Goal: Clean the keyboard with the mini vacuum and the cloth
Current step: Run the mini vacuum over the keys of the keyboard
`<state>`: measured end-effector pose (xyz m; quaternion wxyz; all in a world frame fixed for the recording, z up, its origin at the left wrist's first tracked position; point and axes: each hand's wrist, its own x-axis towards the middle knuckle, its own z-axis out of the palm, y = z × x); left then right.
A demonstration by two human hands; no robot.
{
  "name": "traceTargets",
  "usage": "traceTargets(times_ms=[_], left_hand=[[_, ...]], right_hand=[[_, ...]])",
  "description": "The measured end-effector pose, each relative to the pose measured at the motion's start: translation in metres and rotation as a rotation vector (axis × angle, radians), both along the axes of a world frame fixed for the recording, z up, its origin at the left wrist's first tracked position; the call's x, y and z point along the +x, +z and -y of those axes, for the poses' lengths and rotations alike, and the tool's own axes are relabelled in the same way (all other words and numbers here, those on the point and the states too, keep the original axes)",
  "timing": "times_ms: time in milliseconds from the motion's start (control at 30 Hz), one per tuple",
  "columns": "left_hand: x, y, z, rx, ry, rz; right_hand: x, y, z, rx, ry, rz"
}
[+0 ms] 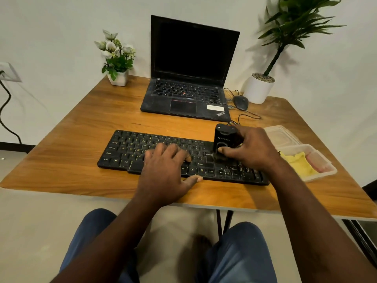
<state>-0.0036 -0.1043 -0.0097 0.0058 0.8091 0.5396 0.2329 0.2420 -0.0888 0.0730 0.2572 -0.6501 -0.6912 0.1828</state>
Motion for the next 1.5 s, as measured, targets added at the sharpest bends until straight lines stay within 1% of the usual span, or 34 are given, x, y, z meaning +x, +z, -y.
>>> traceTargets(times_ms=[67, 167, 233, 300, 400, 467, 533, 633, 700, 767, 867, 900, 933, 1000, 1067, 1100, 1133, 1200, 1267, 1300, 1367, 1467, 1500], left_hand=[[0.000, 0.000, 0.000, 0.000, -0.003, 0.002], [0.001, 0.000, 0.000, 0.000, -0.002, 0.003], [0.000, 0.000, 0.000, 0.008, -0.002, 0.007], [0.000, 0.001, 0.000, 0.011, -0.002, 0.013], [0.000, 0.000, 0.000, 0.004, -0.003, 0.015], [0.000, -0.001, 0.000, 0.006, -0.006, 0.018], [0.000, -0.001, 0.000, 0.009, -0.007, 0.020], [0.001, 0.000, 0.000, 0.010, 0.001, 0.012], [0.000, 0.000, 0.001, 0.008, 0.003, 0.009], [0.000, 0.000, 0.000, 0.003, 0.005, 0.005], [0.000, 0.000, 0.000, -0.008, -0.002, 0.015], [0.000, 0.000, 0.000, -0.010, -0.005, 0.017], [0.000, 0.000, 0.000, -0.010, -0.006, 0.020], [-0.001, 0.000, 0.001, -0.005, -0.004, 0.022], [0.000, 0.000, 0.001, -0.007, -0.005, 0.018], [0.000, 0.001, 0.001, -0.007, -0.005, 0.014], [-0.001, 0.001, 0.001, -0.008, -0.004, 0.010], [0.000, 0.001, 0.000, -0.014, -0.007, 0.012], [-0.001, 0.000, 0.000, -0.014, -0.008, 0.016], [-0.001, 0.000, 0.000, -0.015, -0.008, 0.016], [-0.001, -0.001, 0.001, -0.013, -0.005, 0.013], [0.000, 0.001, 0.001, -0.019, -0.001, 0.004], [-0.001, 0.001, 0.002, -0.018, -0.001, 0.004]], right_hand=[[0.004, 0.006, -0.004, 0.082, -0.040, 0.115], [-0.003, 0.006, -0.010, 0.083, -0.005, 0.074], [-0.008, 0.003, -0.012, 0.063, -0.016, 0.100], [-0.008, 0.005, -0.010, -0.004, -0.014, 0.075], [0.001, 0.017, -0.002, -0.224, 0.111, 0.047], [0.003, 0.021, -0.001, -0.285, 0.165, 0.048], [0.002, 0.020, -0.006, -0.229, 0.127, 0.038], [-0.006, 0.011, -0.019, -0.023, 0.033, 0.129], [-0.009, 0.008, -0.020, 0.050, 0.005, 0.143], [-0.007, 0.010, -0.016, -0.030, 0.071, 0.089], [0.001, 0.020, -0.005, -0.305, 0.269, 0.047], [0.004, 0.021, -0.004, -0.338, 0.303, 0.040], [0.006, 0.020, -0.006, -0.319, 0.293, 0.024], [0.007, 0.014, -0.012, -0.177, 0.177, -0.018], [0.004, 0.008, -0.016, -0.024, 0.049, -0.006], [0.004, 0.006, -0.016, -0.004, 0.029, -0.013], [0.006, 0.005, -0.016, -0.038, 0.041, -0.047], [0.010, 0.010, -0.010, -0.216, 0.152, -0.107], [0.012, 0.016, -0.004, -0.361, 0.298, -0.067], [0.012, 0.017, -0.004, -0.374, 0.325, -0.056], [0.011, 0.017, -0.009, -0.276, 0.251, -0.058], [0.005, 0.009, -0.020, 0.018, 0.049, 0.038], [0.004, 0.007, -0.022, 0.065, 0.017, 0.043]])
